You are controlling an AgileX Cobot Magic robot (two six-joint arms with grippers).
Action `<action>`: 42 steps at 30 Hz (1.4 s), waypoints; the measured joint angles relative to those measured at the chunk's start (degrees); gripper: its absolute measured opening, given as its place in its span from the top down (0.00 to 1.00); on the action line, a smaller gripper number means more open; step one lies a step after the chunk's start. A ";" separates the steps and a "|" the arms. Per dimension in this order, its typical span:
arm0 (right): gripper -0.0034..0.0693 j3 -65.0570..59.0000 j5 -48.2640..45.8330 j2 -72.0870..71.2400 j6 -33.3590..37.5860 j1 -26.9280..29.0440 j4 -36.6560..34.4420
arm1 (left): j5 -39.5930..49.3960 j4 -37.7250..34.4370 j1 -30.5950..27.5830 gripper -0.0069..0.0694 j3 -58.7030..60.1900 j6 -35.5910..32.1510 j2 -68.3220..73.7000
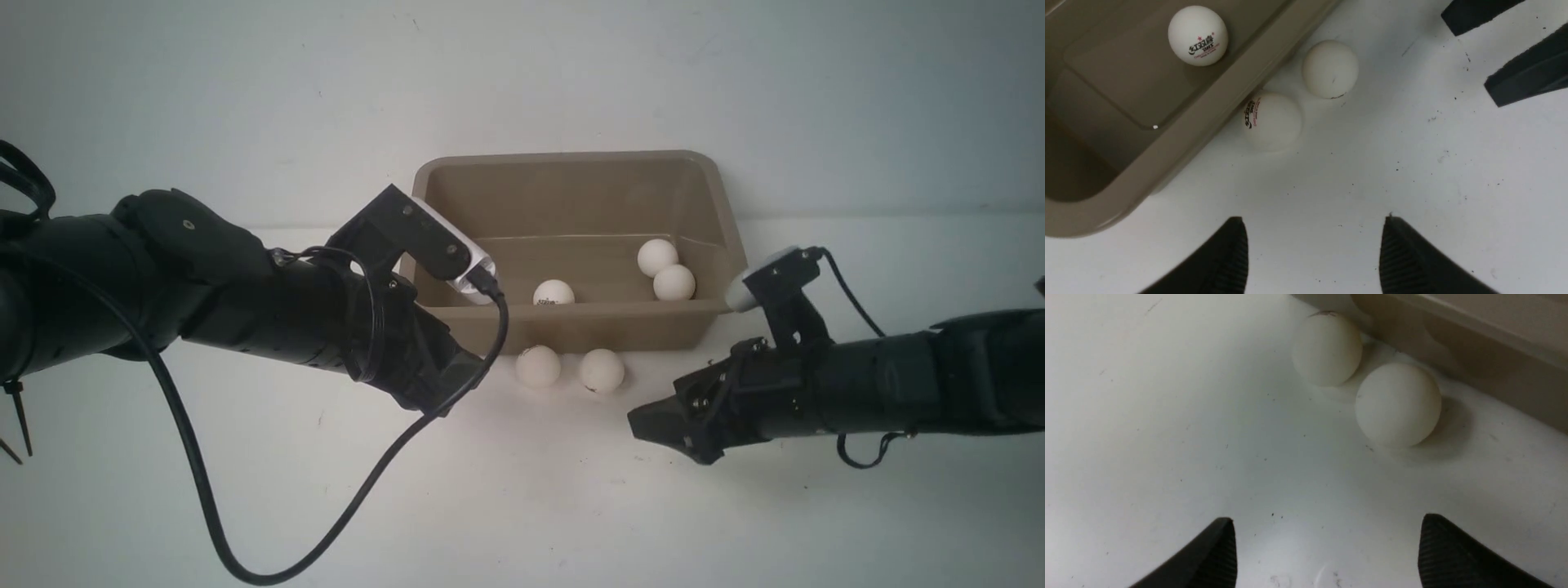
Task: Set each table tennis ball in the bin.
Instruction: Use the right arm to clamp the table tennis ball closest to it
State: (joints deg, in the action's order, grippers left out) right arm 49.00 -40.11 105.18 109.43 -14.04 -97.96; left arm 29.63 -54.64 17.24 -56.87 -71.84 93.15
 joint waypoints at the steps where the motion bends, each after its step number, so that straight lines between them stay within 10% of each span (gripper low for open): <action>1: 0.22 0.76 0.00 0.46 0.02 -0.12 0.00 | 0.00 0.06 0.00 0.39 0.00 0.00 0.00; 42: 0.22 12.25 -0.70 12.14 2.72 -3.19 -0.62 | 0.23 2.24 0.00 0.39 1.15 0.00 0.00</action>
State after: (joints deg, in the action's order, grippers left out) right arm 61.25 -40.82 117.32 112.15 -17.23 -98.58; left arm 29.87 -52.41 17.24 -55.72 -71.84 93.15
